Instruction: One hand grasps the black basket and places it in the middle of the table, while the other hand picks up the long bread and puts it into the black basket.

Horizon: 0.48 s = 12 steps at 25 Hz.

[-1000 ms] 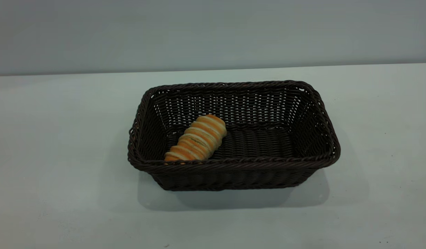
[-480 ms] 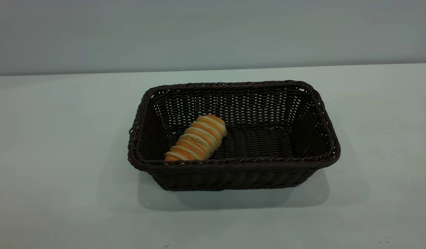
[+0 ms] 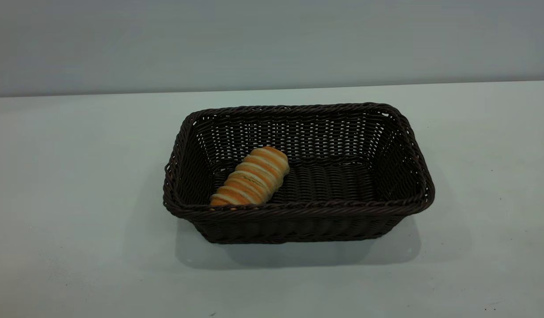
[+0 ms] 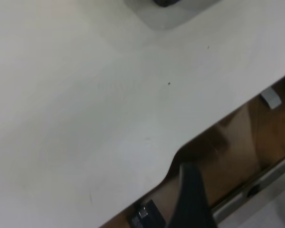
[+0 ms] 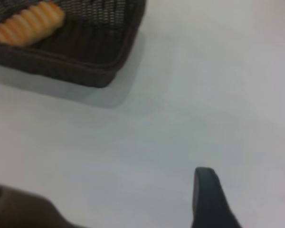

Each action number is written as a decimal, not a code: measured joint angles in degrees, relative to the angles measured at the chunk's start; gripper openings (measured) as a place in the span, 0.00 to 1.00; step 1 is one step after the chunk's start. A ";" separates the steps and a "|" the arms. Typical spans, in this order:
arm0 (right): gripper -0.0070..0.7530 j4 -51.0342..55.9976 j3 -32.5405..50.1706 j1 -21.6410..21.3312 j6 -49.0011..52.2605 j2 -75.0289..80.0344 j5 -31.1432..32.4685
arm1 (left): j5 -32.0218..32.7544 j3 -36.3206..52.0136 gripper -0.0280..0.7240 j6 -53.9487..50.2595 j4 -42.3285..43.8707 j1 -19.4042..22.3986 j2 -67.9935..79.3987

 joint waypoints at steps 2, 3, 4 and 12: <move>0.57 0.00 0.00 -2.21 0.00 0.00 0.00 | 0.00 0.00 0.82 0.00 0.00 0.00 -0.89; 0.57 0.05 0.00 -2.88 0.00 0.00 0.00 | 0.00 0.00 0.82 0.00 0.00 0.00 -1.24; 0.57 0.05 0.00 -3.13 0.00 0.00 0.00 | 0.00 0.00 0.82 0.00 -0.05 0.00 -1.53; 0.57 0.06 0.00 -3.51 0.00 0.00 0.00 | 0.00 0.00 0.82 0.00 -0.71 16.92 -2.31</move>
